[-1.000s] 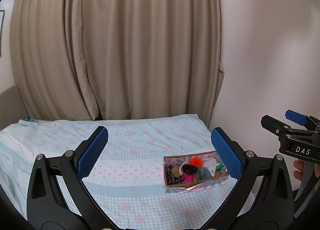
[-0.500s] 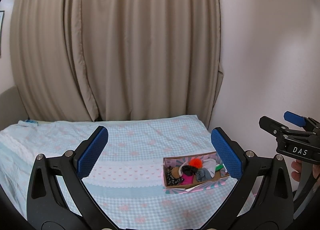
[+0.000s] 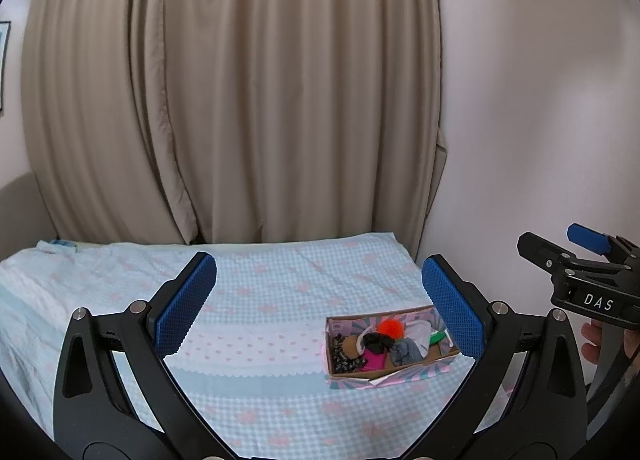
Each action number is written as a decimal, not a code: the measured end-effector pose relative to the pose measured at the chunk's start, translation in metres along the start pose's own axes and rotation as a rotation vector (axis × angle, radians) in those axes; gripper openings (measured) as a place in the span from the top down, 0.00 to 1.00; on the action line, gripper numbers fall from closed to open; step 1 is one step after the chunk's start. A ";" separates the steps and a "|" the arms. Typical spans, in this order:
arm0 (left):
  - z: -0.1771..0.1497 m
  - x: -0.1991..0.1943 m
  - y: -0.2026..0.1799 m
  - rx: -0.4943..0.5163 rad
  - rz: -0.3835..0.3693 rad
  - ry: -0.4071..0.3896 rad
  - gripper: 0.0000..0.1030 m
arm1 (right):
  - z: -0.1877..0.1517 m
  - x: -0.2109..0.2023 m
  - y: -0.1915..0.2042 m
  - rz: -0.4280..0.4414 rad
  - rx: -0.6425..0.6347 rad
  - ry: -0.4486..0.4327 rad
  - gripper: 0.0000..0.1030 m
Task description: Organize soft objects
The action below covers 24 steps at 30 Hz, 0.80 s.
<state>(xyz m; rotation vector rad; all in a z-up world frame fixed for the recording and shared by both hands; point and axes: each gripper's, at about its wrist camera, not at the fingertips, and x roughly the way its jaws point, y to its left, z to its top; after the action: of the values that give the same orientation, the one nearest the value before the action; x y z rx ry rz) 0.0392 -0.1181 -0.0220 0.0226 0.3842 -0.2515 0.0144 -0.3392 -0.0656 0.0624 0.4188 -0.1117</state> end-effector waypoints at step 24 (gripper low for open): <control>0.000 -0.008 0.006 -0.017 0.003 -0.016 0.00 | 0.002 0.003 -0.002 0.006 -0.002 -0.004 0.05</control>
<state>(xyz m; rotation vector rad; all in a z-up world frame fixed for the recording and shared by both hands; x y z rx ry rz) 0.0335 -0.1100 -0.0195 0.0043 0.3703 -0.2449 0.0177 -0.3413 -0.0646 0.0612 0.4151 -0.1058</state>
